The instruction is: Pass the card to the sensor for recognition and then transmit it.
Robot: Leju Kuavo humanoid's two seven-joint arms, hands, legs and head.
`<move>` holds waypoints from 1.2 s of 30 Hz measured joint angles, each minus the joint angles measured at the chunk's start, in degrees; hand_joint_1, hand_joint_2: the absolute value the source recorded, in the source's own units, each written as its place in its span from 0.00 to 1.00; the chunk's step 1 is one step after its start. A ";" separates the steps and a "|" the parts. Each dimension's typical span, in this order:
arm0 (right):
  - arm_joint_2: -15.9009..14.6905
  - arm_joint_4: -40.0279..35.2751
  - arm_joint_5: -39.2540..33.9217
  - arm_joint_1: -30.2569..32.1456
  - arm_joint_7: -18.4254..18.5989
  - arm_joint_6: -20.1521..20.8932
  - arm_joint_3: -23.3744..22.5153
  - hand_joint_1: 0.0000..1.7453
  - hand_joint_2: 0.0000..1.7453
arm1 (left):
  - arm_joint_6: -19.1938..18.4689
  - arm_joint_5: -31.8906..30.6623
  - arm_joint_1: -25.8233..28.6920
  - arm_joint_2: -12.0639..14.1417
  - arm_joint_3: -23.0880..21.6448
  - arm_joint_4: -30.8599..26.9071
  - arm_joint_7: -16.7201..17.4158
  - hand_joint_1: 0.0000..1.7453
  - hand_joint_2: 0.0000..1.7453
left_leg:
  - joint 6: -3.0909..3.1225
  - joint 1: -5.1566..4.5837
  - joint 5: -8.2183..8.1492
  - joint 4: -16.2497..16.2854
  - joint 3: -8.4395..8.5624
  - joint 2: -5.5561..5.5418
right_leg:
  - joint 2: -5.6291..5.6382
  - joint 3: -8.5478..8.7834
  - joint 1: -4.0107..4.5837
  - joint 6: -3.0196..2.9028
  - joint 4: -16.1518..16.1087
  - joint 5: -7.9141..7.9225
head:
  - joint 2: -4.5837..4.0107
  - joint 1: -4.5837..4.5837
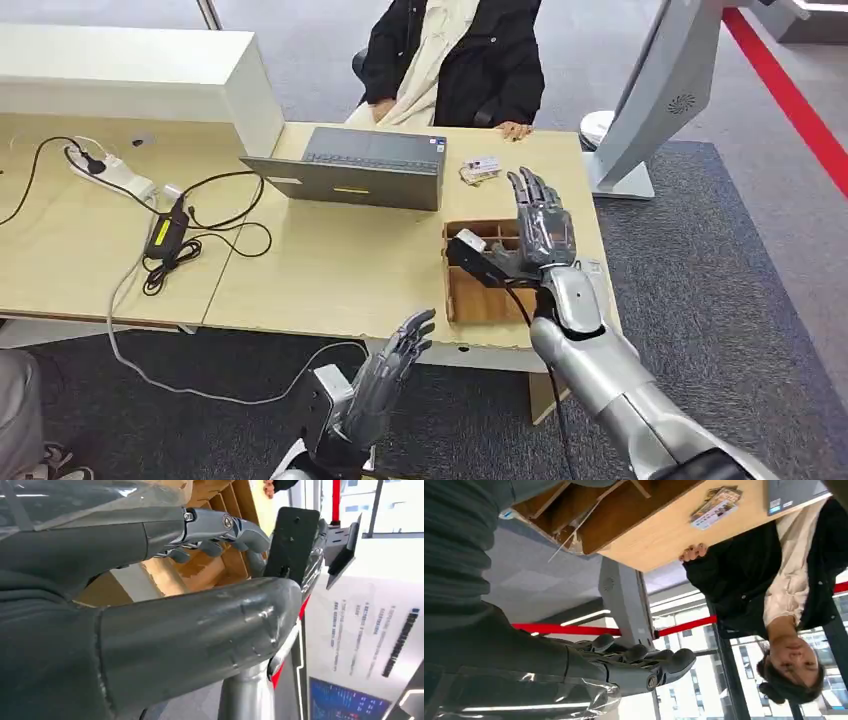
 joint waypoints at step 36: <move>-2.73 4.20 8.36 -0.68 3.46 -1.09 -0.72 0.00 1.00 | 0.26 -0.70 1.13 0.00 0.79 0.02 0.15 0.00 0.00 | 0.00 0.00 0.00 0.00 0.01 0.00 | 0.00 0.00 0.00 0.00 0.00 0.00 | 0.00 0.00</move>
